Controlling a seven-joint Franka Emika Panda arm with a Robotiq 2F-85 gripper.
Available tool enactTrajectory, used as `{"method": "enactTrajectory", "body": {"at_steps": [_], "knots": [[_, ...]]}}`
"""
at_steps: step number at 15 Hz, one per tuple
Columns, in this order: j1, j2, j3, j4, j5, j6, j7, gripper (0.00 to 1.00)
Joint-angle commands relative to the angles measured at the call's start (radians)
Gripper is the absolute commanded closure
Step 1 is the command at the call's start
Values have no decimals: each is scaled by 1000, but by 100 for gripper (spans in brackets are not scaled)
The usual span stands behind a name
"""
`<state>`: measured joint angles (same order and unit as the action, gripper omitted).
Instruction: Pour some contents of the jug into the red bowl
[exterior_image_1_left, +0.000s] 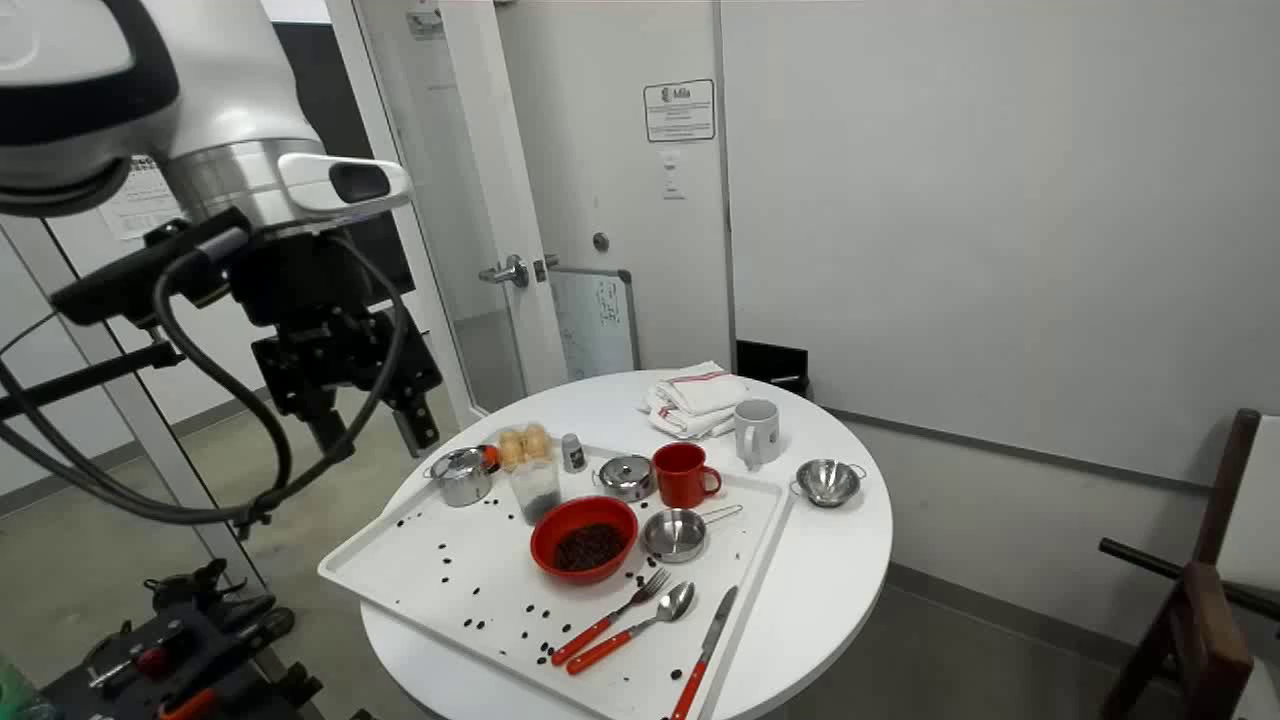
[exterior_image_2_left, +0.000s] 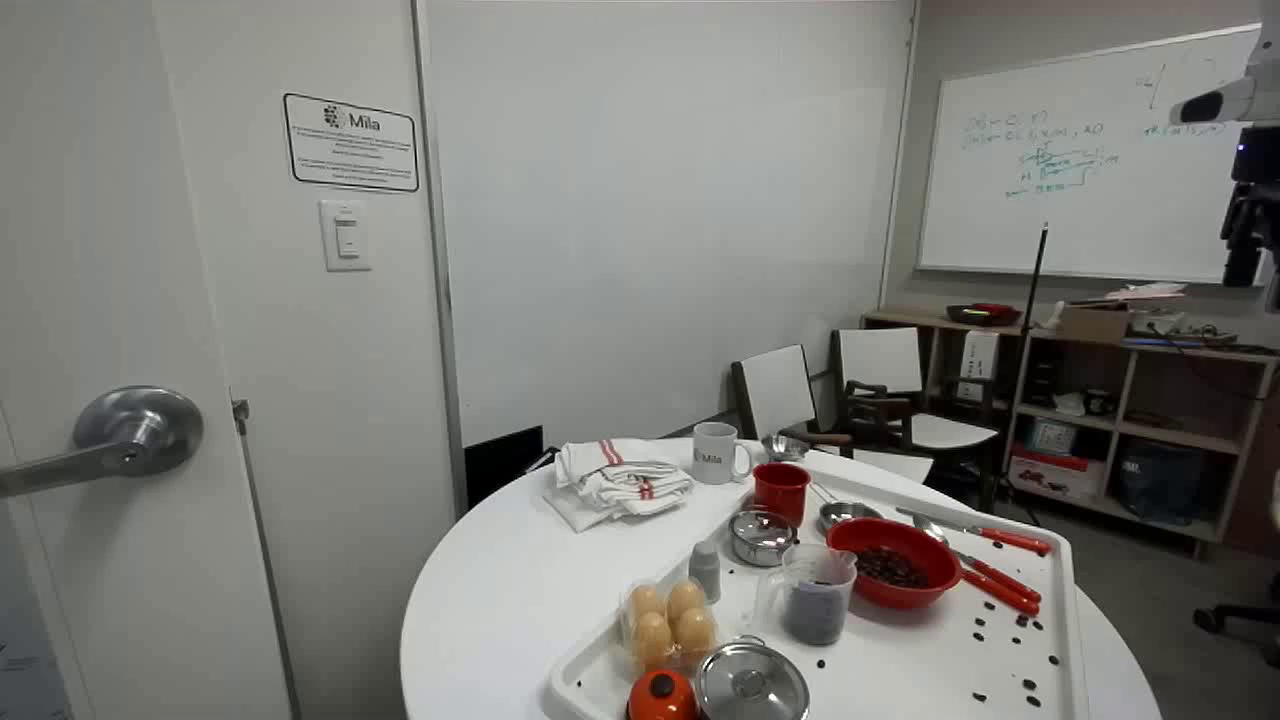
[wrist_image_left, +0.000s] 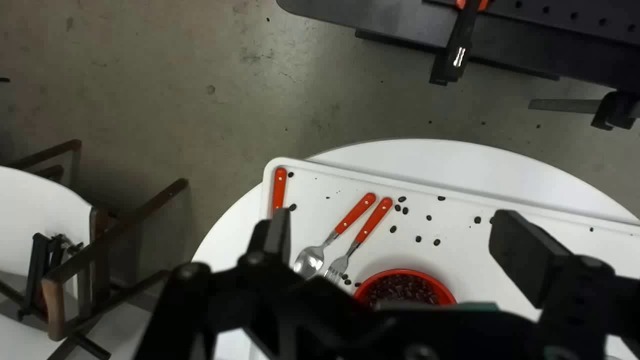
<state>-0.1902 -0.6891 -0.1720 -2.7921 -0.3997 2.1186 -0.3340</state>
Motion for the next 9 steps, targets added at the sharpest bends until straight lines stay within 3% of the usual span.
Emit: {"method": "enactTrajectory", "body": {"at_steps": [1,6,9], "knots": [[7,-1,-5,2,-3,-5,3,0],[29,65,26,25,28,19,92,0],[31,40,21,12,10,0,61,0]]}}
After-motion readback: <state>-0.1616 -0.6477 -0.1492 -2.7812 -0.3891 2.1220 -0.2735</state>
